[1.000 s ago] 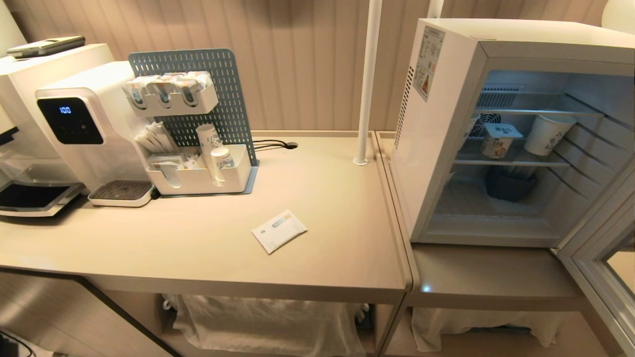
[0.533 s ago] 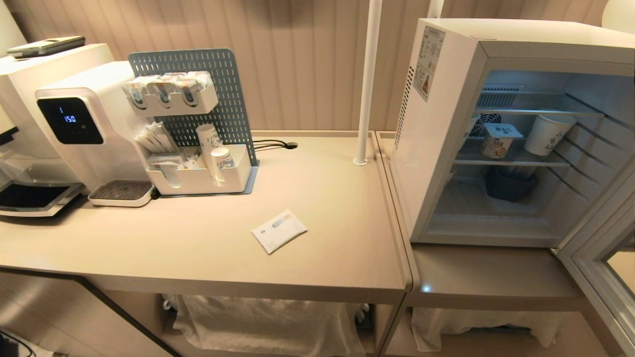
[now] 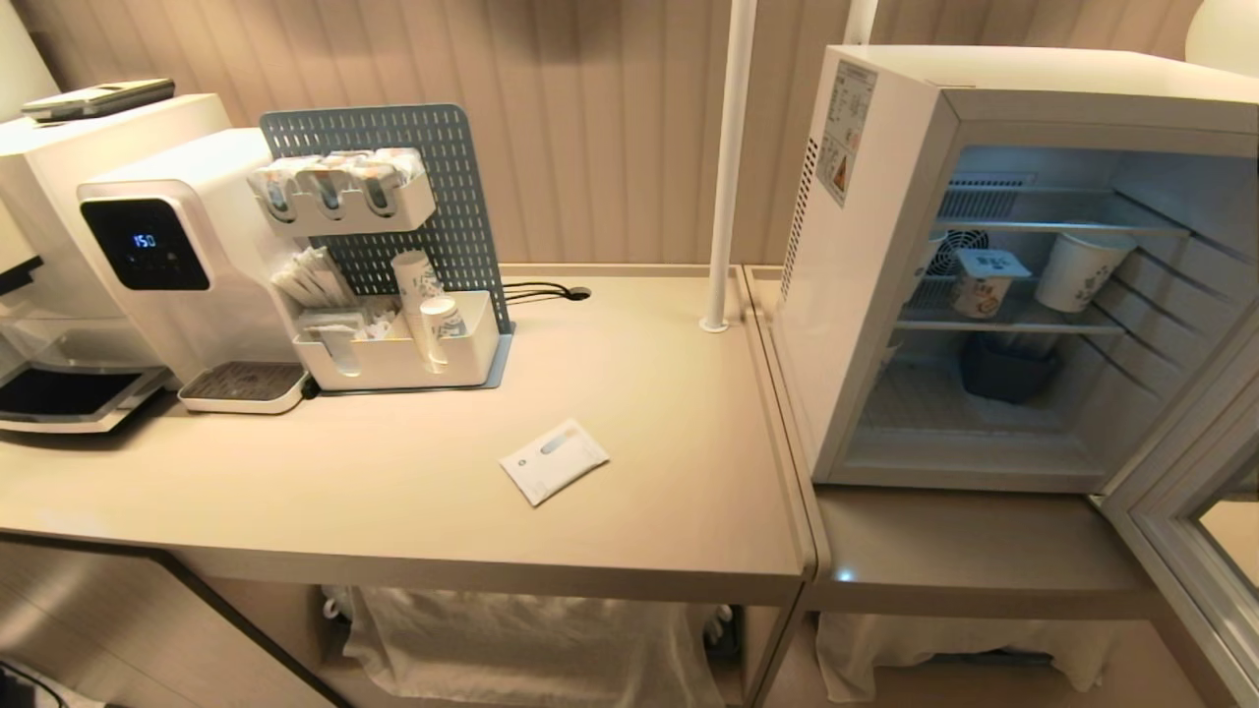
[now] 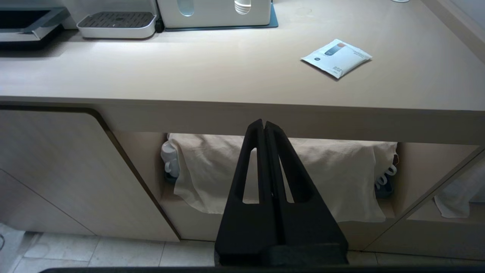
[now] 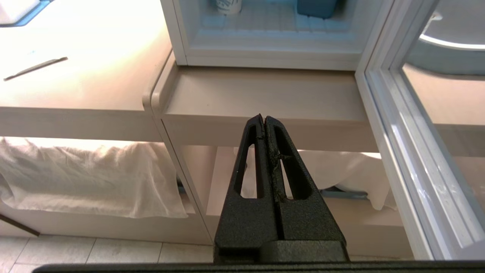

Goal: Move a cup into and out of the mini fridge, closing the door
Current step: Close the freezer door

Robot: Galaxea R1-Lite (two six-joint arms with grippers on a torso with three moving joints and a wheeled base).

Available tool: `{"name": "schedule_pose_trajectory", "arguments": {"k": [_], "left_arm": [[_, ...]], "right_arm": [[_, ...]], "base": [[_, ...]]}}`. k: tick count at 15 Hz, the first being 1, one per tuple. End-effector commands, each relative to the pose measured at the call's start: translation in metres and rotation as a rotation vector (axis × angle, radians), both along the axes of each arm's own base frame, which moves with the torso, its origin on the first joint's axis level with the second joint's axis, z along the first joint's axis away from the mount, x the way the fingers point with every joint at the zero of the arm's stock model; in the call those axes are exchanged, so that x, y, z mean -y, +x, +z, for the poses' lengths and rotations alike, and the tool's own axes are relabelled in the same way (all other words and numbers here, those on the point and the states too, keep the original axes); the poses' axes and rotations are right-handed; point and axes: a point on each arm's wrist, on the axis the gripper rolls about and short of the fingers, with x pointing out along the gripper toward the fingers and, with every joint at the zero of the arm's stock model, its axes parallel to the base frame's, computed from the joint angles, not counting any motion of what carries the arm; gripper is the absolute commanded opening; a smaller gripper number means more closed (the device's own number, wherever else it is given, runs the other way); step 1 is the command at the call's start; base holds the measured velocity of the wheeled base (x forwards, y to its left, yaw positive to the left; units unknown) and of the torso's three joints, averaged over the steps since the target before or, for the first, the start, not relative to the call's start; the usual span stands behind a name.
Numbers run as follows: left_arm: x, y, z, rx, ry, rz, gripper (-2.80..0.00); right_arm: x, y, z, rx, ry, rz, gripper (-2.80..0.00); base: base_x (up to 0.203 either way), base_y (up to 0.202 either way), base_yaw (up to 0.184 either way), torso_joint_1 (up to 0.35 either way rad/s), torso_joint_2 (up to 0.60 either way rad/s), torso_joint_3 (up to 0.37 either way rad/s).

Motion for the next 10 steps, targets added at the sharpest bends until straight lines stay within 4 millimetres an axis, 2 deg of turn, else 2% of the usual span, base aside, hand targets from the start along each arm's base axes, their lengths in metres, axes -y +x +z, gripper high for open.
{"name": "schedule_pose_trajectory", "arguments": {"k": [1, 10], "left_arm": [[0.0, 0.0001, -0.0004, -0.001, 0.0, 0.001, -2.8], [0.0, 0.0001, -0.0004, -0.001, 0.0, 0.001, -2.8]], "right_arm": [[0.0, 0.0002, 0.0, -0.003, -0.001, 0.001, -2.8], [0.0, 0.0002, 0.0, -0.004, -0.002, 0.001, -2.8]], "base": [[0.0, 0.0, 0.0, 0.002, 0.0, 0.166], [0.0, 0.0, 0.0, 0.003, 0.0, 0.202]]}}
